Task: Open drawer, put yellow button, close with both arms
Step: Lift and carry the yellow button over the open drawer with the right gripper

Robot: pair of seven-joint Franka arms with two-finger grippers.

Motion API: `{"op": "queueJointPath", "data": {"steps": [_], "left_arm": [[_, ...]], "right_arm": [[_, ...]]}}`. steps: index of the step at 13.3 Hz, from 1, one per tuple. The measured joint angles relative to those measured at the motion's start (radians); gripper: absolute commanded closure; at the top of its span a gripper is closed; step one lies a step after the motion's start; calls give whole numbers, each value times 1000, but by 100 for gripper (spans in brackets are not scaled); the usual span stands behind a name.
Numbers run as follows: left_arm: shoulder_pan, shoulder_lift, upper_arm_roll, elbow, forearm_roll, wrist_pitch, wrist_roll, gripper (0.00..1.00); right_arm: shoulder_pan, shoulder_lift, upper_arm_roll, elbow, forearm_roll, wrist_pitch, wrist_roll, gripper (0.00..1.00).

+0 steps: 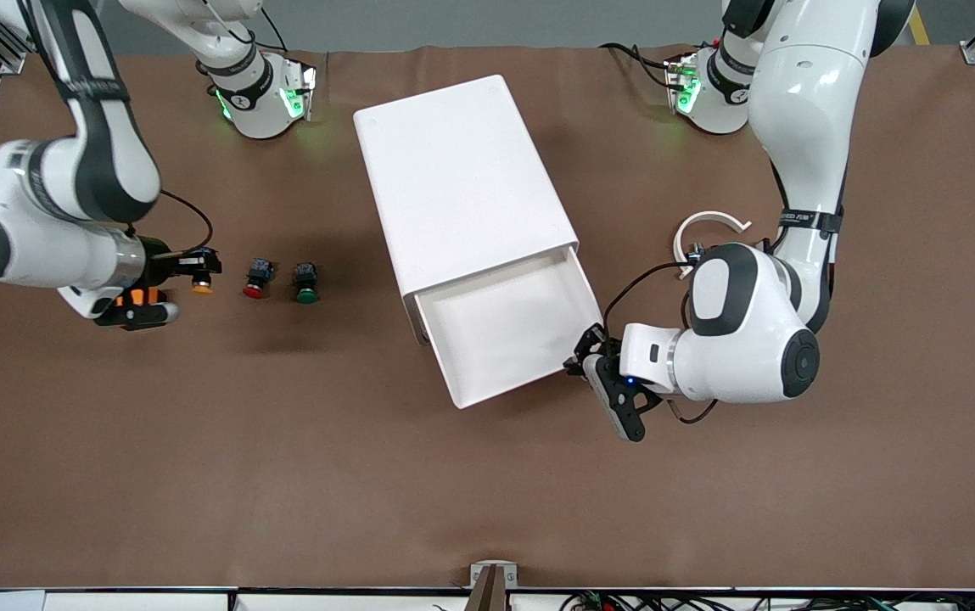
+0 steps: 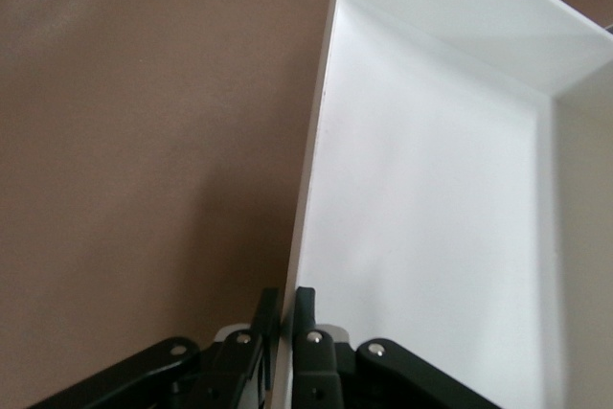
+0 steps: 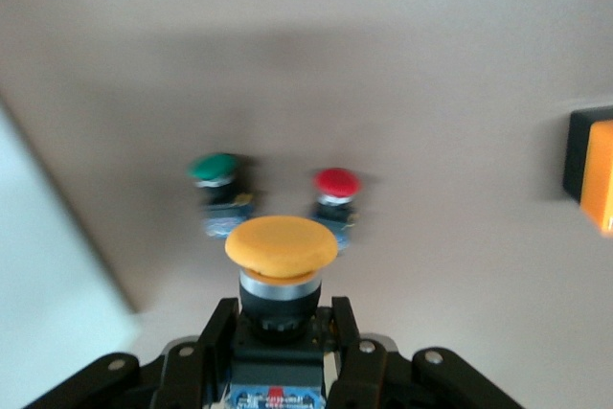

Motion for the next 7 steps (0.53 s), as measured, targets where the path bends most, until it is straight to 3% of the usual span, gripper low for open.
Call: {"op": "queueJointPath", "data": {"steps": [1,2,3,4,7], "left_arm": [[-1,-1,1,0,3,0,0,94],[-1,-1,2,0,5,1,0,70],[-2,-2,2,0,6,3,-1,30],[-4,-2,3,0,6,4,-11,0],[-11,-2,22,-1,37,17,-80,0]], "right_arm": [[35,-1,1,92,19,-61,104,100],[77,3,2,179,44,-114,224,100],[124,11,3,258,87,-155,358,100],[175,23,5,318,136,-172,499,100],[320,83,8,420,190,-137,876,100]]}}
